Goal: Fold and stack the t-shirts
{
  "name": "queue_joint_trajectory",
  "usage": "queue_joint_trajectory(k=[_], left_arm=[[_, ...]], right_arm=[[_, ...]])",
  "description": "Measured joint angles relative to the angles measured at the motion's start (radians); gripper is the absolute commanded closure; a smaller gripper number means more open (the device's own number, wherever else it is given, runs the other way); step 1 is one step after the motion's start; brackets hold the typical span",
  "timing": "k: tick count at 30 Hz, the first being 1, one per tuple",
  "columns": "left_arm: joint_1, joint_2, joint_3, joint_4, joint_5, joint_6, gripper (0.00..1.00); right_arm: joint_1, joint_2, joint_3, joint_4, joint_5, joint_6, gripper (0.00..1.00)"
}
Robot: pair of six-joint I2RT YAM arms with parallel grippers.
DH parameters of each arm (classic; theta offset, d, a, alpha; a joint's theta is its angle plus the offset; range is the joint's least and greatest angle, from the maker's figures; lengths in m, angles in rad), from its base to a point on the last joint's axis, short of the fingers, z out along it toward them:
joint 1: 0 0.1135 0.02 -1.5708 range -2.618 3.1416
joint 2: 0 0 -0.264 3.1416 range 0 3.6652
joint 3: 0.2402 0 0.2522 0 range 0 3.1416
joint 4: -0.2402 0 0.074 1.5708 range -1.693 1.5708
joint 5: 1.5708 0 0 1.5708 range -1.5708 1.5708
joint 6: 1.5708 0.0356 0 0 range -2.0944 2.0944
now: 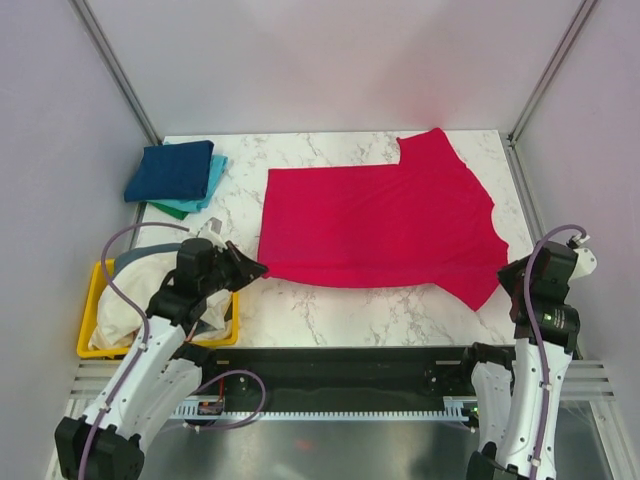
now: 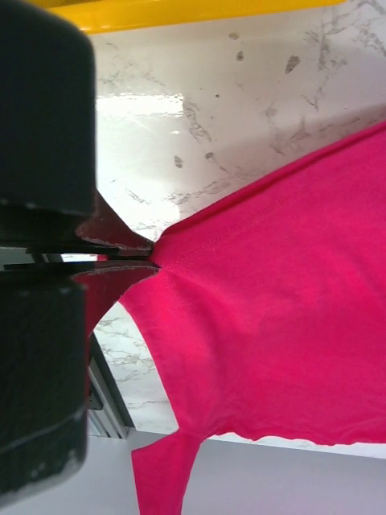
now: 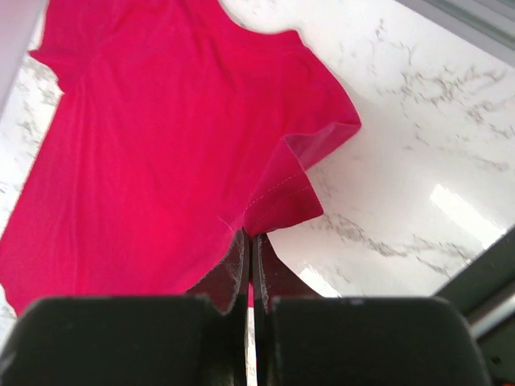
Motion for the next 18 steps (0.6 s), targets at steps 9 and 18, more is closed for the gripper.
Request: queue_joint_trajectory(k=[9,18], left_arm=[[-0.004,0.027,0.030,-0.145,0.021,0.059,0.98],[0.015,0.371,0.194,-0.169,0.039,0.153,0.98]], right_arm=[[0.022,0.092,0.033,-0.047,-0.069,-0.048,1.00],[0.044,0.509,0.174,0.132,-0.193,-0.084,1.00]])
